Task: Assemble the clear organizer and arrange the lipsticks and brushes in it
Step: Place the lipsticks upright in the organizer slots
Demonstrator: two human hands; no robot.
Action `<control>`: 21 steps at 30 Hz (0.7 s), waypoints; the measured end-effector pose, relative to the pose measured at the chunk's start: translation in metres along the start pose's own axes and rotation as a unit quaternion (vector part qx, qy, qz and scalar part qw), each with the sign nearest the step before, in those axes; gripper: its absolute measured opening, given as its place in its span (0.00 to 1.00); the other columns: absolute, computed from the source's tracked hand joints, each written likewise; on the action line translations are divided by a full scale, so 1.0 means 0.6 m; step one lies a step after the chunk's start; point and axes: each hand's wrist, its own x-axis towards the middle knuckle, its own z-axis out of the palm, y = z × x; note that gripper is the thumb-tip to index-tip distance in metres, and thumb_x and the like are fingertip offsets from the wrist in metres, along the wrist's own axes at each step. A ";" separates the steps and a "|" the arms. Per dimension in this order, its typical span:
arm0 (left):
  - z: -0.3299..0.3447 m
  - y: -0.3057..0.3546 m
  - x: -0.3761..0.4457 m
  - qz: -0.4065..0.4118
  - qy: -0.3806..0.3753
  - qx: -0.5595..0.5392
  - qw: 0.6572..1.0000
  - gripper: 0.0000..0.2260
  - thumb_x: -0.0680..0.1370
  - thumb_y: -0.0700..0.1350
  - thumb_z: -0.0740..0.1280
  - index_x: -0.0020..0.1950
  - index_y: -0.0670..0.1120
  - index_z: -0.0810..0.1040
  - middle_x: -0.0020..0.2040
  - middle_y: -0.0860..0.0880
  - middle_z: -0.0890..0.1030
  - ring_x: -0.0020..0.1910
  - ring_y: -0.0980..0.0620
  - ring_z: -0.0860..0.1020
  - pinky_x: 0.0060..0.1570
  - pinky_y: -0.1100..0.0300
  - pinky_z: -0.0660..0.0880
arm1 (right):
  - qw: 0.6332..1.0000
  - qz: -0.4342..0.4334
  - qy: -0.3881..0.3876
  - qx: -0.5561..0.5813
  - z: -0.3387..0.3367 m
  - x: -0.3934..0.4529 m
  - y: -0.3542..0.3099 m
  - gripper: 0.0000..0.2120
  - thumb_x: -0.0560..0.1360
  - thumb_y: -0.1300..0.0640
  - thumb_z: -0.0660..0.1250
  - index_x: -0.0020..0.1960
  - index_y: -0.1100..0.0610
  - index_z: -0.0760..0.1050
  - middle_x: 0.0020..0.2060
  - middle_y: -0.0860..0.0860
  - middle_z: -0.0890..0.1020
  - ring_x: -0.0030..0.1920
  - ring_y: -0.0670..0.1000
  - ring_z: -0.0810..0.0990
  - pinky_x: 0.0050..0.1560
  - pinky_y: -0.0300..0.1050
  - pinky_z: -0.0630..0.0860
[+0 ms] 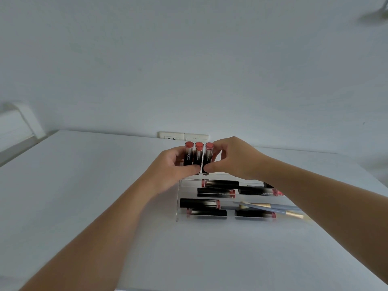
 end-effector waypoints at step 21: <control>-0.002 -0.005 0.001 -0.004 0.002 0.001 1.000 0.19 0.66 0.55 0.76 0.56 0.58 0.84 0.52 0.54 0.87 0.52 0.53 0.84 0.59 0.54 0.78 | 1.000 0.006 0.008 -0.001 0.004 0.002 0.006 0.07 0.67 0.50 0.79 0.43 0.46 0.83 0.34 0.31 0.81 0.29 0.34 0.74 0.30 0.24 0.66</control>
